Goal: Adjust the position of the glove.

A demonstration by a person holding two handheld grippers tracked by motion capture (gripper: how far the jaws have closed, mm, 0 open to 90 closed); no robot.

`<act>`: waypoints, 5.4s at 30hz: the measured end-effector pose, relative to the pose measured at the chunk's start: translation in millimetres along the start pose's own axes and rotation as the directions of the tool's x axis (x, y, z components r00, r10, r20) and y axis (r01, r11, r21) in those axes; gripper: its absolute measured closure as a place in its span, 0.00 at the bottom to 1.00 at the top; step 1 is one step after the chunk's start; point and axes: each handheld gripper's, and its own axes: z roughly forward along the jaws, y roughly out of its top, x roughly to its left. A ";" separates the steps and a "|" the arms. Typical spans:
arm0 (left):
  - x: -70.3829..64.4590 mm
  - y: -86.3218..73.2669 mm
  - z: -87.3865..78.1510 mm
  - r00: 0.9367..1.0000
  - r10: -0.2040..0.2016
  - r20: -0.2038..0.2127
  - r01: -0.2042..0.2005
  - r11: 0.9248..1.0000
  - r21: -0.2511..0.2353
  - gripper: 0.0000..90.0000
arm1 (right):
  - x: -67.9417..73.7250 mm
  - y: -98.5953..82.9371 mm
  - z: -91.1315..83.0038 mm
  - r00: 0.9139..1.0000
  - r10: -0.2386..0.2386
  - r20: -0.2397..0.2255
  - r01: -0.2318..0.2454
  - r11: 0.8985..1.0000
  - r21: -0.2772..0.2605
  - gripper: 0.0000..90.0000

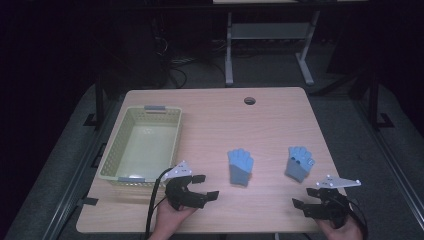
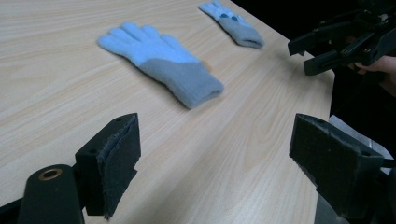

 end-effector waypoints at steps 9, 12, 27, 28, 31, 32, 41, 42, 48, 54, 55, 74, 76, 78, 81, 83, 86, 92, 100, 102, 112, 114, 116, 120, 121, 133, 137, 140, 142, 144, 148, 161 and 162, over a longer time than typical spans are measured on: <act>1.6 -1.4 -0.6 1.000 0.005 -0.005 -0.005 1.000 0.011 0.18 | 0.5 2.2 0.5 1.000 -0.004 -0.014 0.004 1.000 -0.002 0.33; 1.4 -1.3 -1.2 1.000 0.010 -0.006 -0.010 1.000 0.011 0.18 | 0.5 5.7 0.0 1.000 -0.011 -0.017 0.011 1.000 -0.004 0.32; -0.8 -0.7 -5.0 1.000 0.004 0.004 -0.004 1.000 0.003 0.18 | -2.8 30.7 -1.1 0.998 -0.027 -0.051 0.028 0.999 0.022 0.29; -0.8 -0.3 -5.2 1.000 0.008 0.004 -0.008 1.000 0.003 0.18 | -2.9 33.1 -0.9 0.998 -0.024 -0.053 0.026 0.999 0.030 0.29; -1.3 0.9 -5.3 1.000 0.010 0.001 -0.010 1.000 -0.002 0.18 | -5.1 40.9 0.3 0.998 -0.041 -0.054 0.042 0.998 0.036 0.29; -1.0 0.7 -5.2 1.000 0.008 0.000 -0.008 1.000 -0.003 0.18 | -5.9 43.5 0.3 0.998 -0.038 -0.058 0.040 0.999 0.037 0.29; 0.6 0.4 -3.7 1.000 -0.001 -0.001 0.001 1.000 -0.004 0.18 | -14.0 65.2 3.6 0.998 -0.043 -0.054 0.046 0.997 0.055 0.29; 0.5 0.1 -4.0 1.000 -0.002 -0.001 0.002 1.000 -0.004 0.18 | -14.5 67.1 4.1 0.998 -0.038 -0.052 0.041 0.997 0.063 0.29; -0.2 -0.5 -5.8 1.000 -0.003 -0.002 0.003 1.000 -0.005 0.18 | -22.3 77.6 7.7 0.999 -0.027 -0.041 0.030 0.996 0.089 0.28; 0.0 0.4 -5.4 1.000 0.015 -0.004 -0.015 1.000 -0.004 0.18 | -28.8 89.0 10.5 0.999 -0.015 -0.040 0.019 0.994 0.107 0.28; 0.2 0.2 -5.2 1.000 0.013 -0.004 -0.013 1.000 -0.003 0.18 | -29.7 90.9 12.0 0.999 -0.017 -0.037 0.021 0.994 0.112 0.28; -0.2 -1.0 -3.2 1.000 0.000 0.002 0.000 1.000 -0.002 0.18 | -50.1 123.6 20.1 1.000 0.012 -0.010 -0.010 0.988 0.156 0.29; -0.4 -0.8 -2.9 1.000 0.001 0.001 -0.001 1.000 -0.002 0.18 | -54.1 123.4 23.8 1.000 0.026 0.006 -0.027 0.985 0.169 0.30; -1.4 -0.7 -2.7 1.000 0.003 0.001 -0.003 1.000 0.000 0.18 | -58.4 122.9 27.5 0.999 0.042 0.018 -0.044 0.982 0.186 0.32; -1.4 -1.4 -2.0 1.000 0.006 0.002 -0.006 1.000 0.004 0.18 | -64.3 122.9 32.1 0.998 0.060 0.029 -0.065 0.977 0.204 0.34; -0.4 -1.6 -1.3 1.000 0.005 0.003 -0.005 1.000 0.007 0.18 | -68.2 123.4 34.5 0.996 0.086 0.036 -0.091 0.972 0.215 0.35; -0.5 -1.4 -1.7 1.000 0.004 0.003 -0.004 1.000 0.005 0.18 | -72.8 123.1 39.6 0.994 0.095 0.048 -0.104 0.966 0.237 0.37; -0.3 -1.6 -1.6 1.000 0.005 0.003 -0.005 1.000 0.007 0.18 | -73.4 123.3 48.3 0.993 0.092 0.074 -0.109 0.955 0.275 0.45; -0.5 -1.7 -1.6 1.000 0.004 0.005 -0.004 1.000 0.006 0.18 | -75.6 122.2 60.3 0.989 0.096 0.108 -0.127 0.933 0.336 0.55; 0.1 -1.9 -1.3 1.000 0.000 0.004 -0.001 1.000 0.007 0.18 | -76.4 122.1 62.8 0.988 0.099 0.115 -0.133 0.929 0.345 0.58; 1.6 -1.2 -2.8 1.000 -0.004 0.002 0.004 1.000 0.002 0.18 | -76.0 117.1 72.0 0.984 0.093 0.149 -0.144 0.915 0.376 0.67; 0.7 -1.2 -2.6 1.000 -0.011 0.002 0.011 1.000 -0.007 0.18 | -73.1 117.1 73.2 0.984 0.067 0.162 -0.126 0.914 0.385 0.68; 0.3 -1.4 -2.1 1.000 -0.013 0.002 0.013 1.000 -0.006 0.18 | -69.2 117.7 74.8 0.982 0.046 0.181 -0.116 0.912 0.394 0.69; -0.2 -2.3 -0.7 1.000 -0.012 0.004 0.012 1.000 0.003 0.18 | -66.6 119.5 77.0 0.981 0.031 0.193 -0.108 0.908 0.405 0.74; -0.6 -2.3 -0.7 1.000 -0.011 0.005 0.011 1.000 0.002 0.18 | -66.2 119.6 77.2 0.981 0.029 0.194 -0.107 0.908 0.405 0.75; -0.1 -1.4 -2.5 1.000 -0.013 0.002 0.013 1.000 -0.007 0.18 | -66.7 119.9 77.0 0.983 0.034 0.180 -0.105 0.910 0.401 0.90; 0.9 -2.0 -2.2 1.000 -0.019 0.003 0.019 1.000 -0.006 0.18 | -66.7 119.9 75.9 0.984 0.035 0.175 -0.104 0.911 0.399 0.91; 0.7 -1.6 -2.7 1.000 -0.018 0.004 0.018 1.000 -0.009 0.18 | -65.9 119.3 75.1 0.984 0.026 0.176 -0.094 0.915 0.393 0.91; 0.5 -1.5 -2.9 1.000 -0.017 0.003 0.017 1.000 -0.009 0.18 | -64.9 119.1 73.6 0.984 0.030 0.177 -0.097 0.916 0.389 0.92; 1.3 -1.7 -3.0 1.000 -0.018 0.003 0.018 1.000 -0.008 0.18 | -64.6 119.2 71.7 0.985 0.030 0.172 -0.095 0.919 0.383 0.92; 2.1 -1.7 -3.8 1.000 -0.024 0.006 0.024 1.000 -0.011 0.18 | -64.2 121.2 65.4 0.985 0.038 0.168 -0.098 0.927 0.362 0.92; 1.5 -1.2 -3.7 0.999 -0.030 0.014 0.031 0.999 -0.017 0.18 | -53.0 132.7 40.6 0.990 0.023 0.138 -0.064 0.953 0.295 0.92; 1.7 -1.4 -3.5 0.999 -0.031 0.014 0.031 0.999 -0.015 0.18 | -51.3 134.2 39.5 0.990 0.017 0.137 -0.056 0.955 0.291 0.92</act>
